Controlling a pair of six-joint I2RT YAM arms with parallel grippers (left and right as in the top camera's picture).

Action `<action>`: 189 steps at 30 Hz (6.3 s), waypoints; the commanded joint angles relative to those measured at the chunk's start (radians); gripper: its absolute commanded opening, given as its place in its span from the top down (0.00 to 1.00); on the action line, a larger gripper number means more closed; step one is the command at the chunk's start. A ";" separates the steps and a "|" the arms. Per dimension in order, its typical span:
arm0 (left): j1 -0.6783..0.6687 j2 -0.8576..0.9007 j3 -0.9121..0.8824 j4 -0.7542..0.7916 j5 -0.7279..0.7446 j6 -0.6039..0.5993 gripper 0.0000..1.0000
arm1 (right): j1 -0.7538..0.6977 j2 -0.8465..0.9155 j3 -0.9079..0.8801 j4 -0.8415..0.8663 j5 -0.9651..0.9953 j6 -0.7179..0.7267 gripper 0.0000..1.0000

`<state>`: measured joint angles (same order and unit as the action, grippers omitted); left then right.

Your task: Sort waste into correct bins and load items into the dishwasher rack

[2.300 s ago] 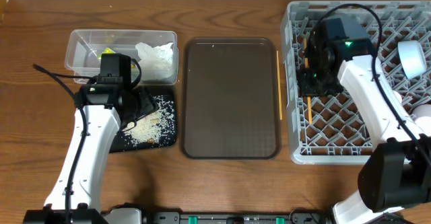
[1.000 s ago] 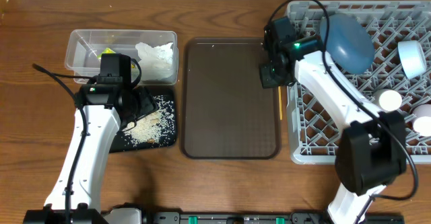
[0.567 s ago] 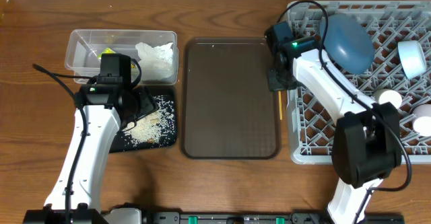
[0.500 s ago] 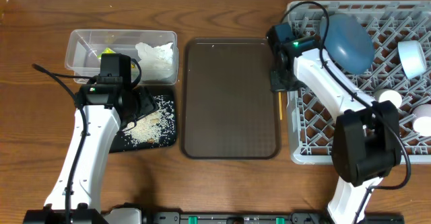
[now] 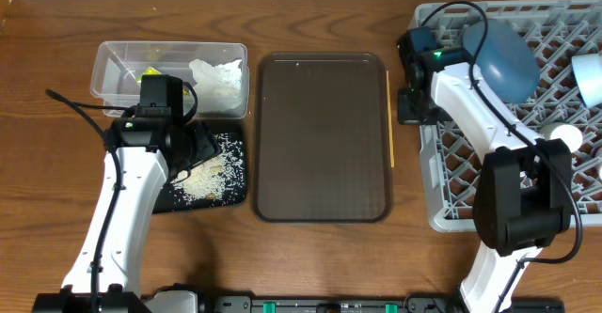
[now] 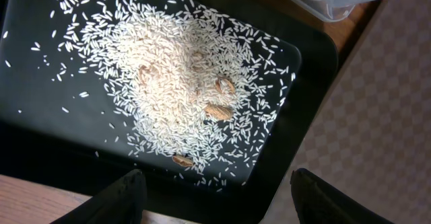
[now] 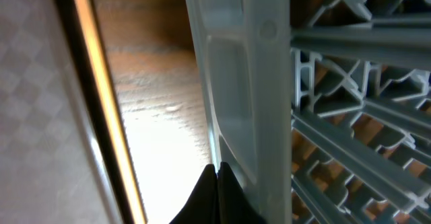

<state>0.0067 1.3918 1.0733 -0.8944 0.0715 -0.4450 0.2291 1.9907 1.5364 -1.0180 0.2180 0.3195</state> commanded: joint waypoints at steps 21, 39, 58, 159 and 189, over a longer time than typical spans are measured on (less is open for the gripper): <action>0.005 0.005 0.008 -0.007 -0.009 0.002 0.28 | 0.117 0.094 0.006 0.080 0.002 0.042 0.96; 0.005 0.005 0.008 -0.005 -0.009 0.002 0.28 | 0.118 0.138 0.006 0.120 -0.183 -0.009 0.97; 0.005 0.005 0.008 -0.006 -0.009 0.002 0.28 | 0.076 0.135 0.007 0.136 -0.146 -0.012 0.80; 0.005 0.005 0.008 -0.006 -0.009 0.002 0.28 | -0.209 -0.098 -0.052 -0.181 -0.349 -0.391 0.80; 0.005 0.005 0.008 -0.006 -0.009 0.002 0.28 | -0.075 -0.097 -0.053 -0.130 -0.470 -0.437 0.99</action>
<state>0.0067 1.3918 1.0733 -0.8963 0.0715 -0.4450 0.1242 1.9011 1.4860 -1.1519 -0.1726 -0.0990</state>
